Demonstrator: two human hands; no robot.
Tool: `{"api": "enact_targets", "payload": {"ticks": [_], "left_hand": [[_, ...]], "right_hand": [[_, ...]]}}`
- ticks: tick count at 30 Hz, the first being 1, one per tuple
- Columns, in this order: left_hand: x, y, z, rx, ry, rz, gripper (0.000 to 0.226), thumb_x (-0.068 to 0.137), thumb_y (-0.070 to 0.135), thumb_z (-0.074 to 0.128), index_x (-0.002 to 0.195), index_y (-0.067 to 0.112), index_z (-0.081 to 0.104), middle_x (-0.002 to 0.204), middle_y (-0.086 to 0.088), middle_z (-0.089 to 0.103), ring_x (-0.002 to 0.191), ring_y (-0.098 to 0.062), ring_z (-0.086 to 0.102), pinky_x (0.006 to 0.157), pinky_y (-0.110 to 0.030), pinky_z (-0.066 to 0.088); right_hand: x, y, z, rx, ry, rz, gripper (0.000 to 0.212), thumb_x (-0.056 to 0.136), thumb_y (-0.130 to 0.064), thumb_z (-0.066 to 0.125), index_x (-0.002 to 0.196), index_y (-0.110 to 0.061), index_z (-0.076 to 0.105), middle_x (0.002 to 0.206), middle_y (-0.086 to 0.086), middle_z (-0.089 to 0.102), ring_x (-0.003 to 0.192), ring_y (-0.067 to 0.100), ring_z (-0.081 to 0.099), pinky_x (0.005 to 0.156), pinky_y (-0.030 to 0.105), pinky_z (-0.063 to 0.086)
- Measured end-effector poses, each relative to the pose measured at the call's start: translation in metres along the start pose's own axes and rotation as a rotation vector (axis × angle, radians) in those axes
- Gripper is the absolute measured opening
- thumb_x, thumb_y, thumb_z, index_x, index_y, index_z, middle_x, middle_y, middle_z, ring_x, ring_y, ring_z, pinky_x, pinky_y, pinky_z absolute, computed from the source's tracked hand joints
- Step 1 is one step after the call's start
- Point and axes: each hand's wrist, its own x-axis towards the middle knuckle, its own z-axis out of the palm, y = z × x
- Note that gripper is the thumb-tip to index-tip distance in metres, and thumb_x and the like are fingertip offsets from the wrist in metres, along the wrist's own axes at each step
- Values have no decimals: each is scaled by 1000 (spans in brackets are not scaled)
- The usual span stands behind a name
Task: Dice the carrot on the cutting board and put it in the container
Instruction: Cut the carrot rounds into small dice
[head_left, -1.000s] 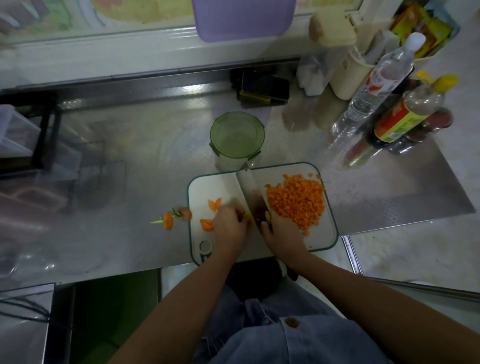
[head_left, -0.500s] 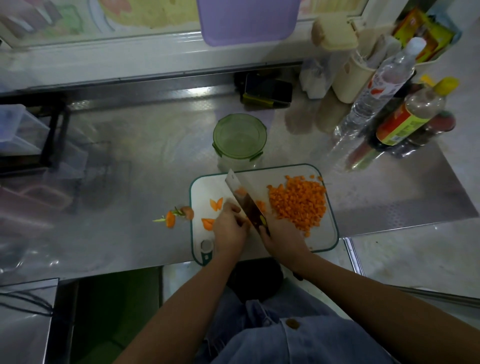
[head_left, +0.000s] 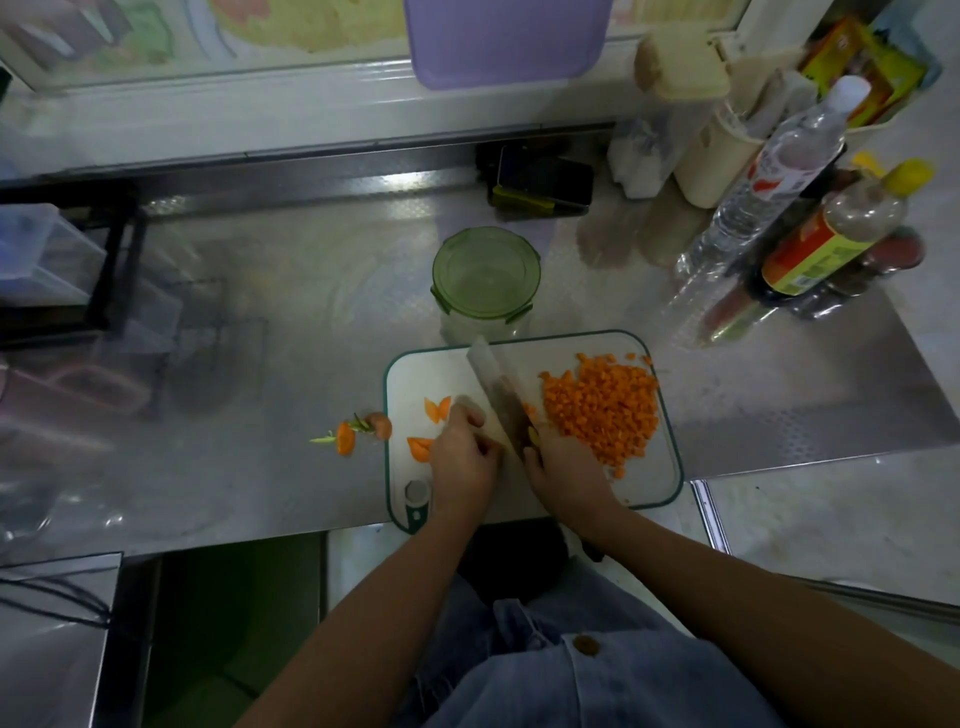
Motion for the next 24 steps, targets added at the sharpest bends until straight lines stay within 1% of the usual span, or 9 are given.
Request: {"api": "enact_targets", "payload": {"ticks": [2,4,8,10,12,14,16,21,24], "left_hand": [[2,0,-3,20,-37,41,29,75,6,69,96,17,52,71,1,62,68,-14,56,58,-23,32],[4,0,-6,28,-70,70,29,75,8,70,100,13,57,75,-4,68,75,-17,61,60,-24,37],[6,-1,-12,30,-42,65,20,82,12,64,101,11,58,86,-8,70,82,-22,64,64,-26,40],[5,-2,-16,54,-8,41,15,85,11,59,100,10,59,87,-9,69,82,-25,64,65,-27,39],[1,-3,-19,74,24,36,13,85,8,55,97,11,59,85,-10,68,80,-28,63,65,-29,39],[-1,-4,-20,68,40,38,12,85,8,54,95,12,60,86,-9,68,82,-29,63,69,-32,41],[-3,-6,-21,62,37,23,12,85,9,55,96,11,61,92,-8,69,87,-29,63,72,-32,42],[0,-7,-26,106,36,21,15,86,8,56,99,9,63,90,-12,68,89,-32,62,72,-32,40],[2,-9,-30,117,44,19,14,85,9,57,98,10,65,90,-12,69,89,-31,63,74,-33,42]], "right_hand": [[2,8,-6,40,18,47,22,96,-19,47,107,-3,55,85,19,63,79,36,60,64,39,41],[2,15,-14,67,26,54,17,95,-19,49,97,-4,56,80,16,62,75,33,59,59,33,34],[-4,13,-15,139,43,27,16,94,-19,51,95,-4,57,68,10,56,66,31,58,56,33,36],[-6,6,-8,183,12,-15,14,94,-17,51,103,-9,58,60,0,46,55,22,49,54,31,32],[-8,1,-1,206,-25,-47,5,94,-16,50,90,-17,52,54,-7,36,47,9,35,49,29,26],[-11,3,3,178,-51,-40,14,95,-18,50,83,-14,45,54,-6,34,46,5,31,47,28,23],[-13,9,2,187,-35,-10,12,95,-17,50,85,-12,45,54,-6,35,47,6,33,48,29,25],[-15,32,-14,247,136,124,29,90,-8,55,66,-15,40,55,-2,35,53,18,40,54,35,29],[-14,31,-17,255,112,86,19,91,-11,56,73,-9,49,57,2,44,54,19,46,54,37,35]]}}
